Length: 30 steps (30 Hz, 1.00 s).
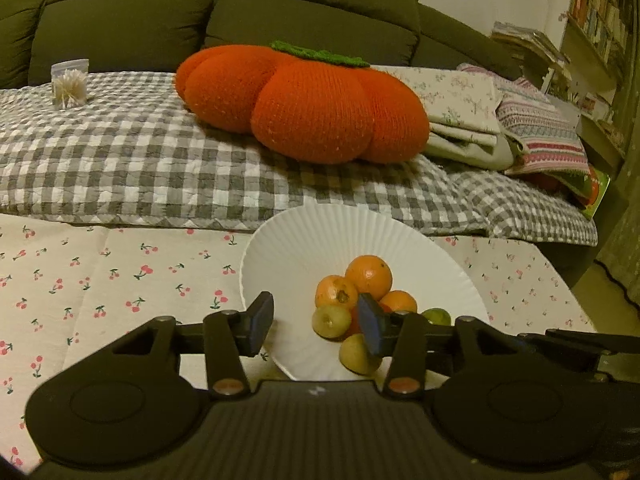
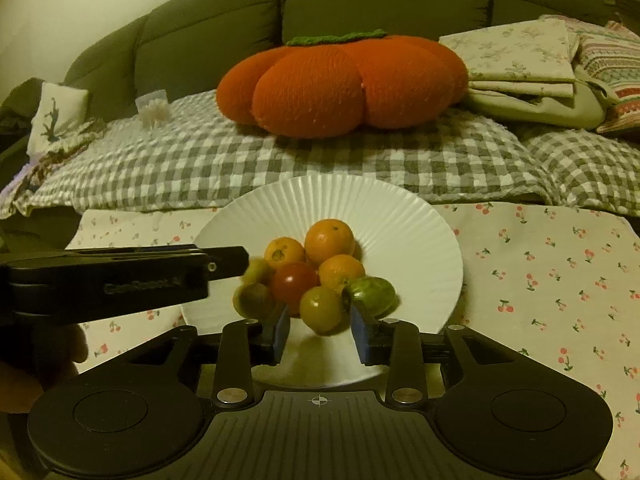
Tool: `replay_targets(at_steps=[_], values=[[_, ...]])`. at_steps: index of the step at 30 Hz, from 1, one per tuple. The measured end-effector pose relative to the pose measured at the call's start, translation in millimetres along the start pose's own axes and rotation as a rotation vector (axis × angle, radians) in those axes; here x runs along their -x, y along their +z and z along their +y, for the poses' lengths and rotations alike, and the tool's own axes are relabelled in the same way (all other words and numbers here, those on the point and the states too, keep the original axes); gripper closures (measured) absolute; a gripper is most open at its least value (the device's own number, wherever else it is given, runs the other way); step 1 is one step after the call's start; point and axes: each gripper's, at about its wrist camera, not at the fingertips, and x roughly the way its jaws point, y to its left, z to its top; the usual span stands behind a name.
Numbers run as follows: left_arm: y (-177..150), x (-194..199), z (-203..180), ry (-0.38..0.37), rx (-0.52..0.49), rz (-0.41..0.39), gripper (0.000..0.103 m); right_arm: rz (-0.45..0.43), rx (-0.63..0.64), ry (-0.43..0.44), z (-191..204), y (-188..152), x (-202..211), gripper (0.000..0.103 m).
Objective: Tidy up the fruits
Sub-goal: 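Open both tools to drop the fruits onto the plate, then move both open tools back to the last yellow and green fruits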
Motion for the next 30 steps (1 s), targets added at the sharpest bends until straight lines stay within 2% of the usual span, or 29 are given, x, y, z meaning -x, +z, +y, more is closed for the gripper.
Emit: replay_targets(at_steps=[8, 16, 30], values=[[0.3, 15.3, 6.6, 0.011, 0.014, 0.0, 0.057, -0.011, -0.064, 0.01, -6.9, 5.1, 13.9, 0.07], [1.2, 35.2, 17.9, 0.016, 0.044, -0.016, 0.056, -0.034, -0.2, 0.032, -27.6, 11.0, 33.9, 0.07], [-23.1, 60.9, 13.0, 0.068, -0.003, 0.02, 0.056, -0.022, -0.209, 0.083, -13.8, 2.7, 60.6, 0.07]])
